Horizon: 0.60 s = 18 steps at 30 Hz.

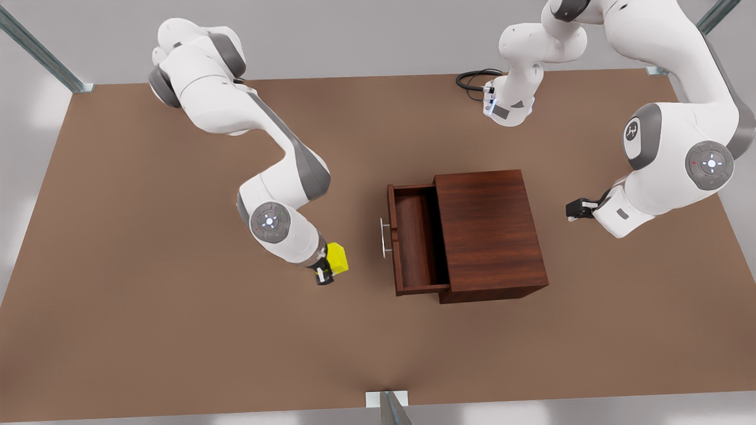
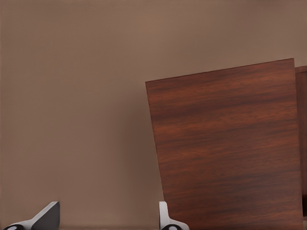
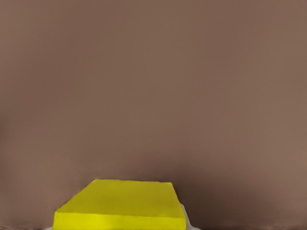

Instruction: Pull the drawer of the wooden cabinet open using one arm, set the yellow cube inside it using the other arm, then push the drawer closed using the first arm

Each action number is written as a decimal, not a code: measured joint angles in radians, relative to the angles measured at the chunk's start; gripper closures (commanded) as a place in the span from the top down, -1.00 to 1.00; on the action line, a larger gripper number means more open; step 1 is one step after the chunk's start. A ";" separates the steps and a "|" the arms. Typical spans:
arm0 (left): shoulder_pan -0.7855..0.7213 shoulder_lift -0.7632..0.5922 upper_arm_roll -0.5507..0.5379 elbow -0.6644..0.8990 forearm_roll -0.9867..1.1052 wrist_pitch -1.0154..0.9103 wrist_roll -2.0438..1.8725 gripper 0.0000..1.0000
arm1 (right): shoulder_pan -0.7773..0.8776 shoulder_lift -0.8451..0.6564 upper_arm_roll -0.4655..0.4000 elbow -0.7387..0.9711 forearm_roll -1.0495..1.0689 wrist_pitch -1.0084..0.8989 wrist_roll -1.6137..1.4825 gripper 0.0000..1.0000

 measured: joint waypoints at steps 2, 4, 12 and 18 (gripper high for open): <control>-0.001 0.000 0.000 0.000 0.000 0.000 0.000 1.00 | 0.022 0.011 0.018 0.031 0.002 0.007 0.089 0.14; -0.001 0.000 0.000 0.000 0.000 0.000 0.000 1.00 | 0.056 0.025 0.034 0.048 0.004 0.030 0.174 0.15; -0.001 0.000 0.000 0.000 0.000 0.000 0.001 1.00 | 0.212 0.164 0.046 0.161 0.005 0.157 0.457 0.15; -0.001 0.000 0.000 0.000 0.000 0.000 0.001 1.00 | 0.253 0.215 0.039 0.175 0.000 0.208 0.610 0.15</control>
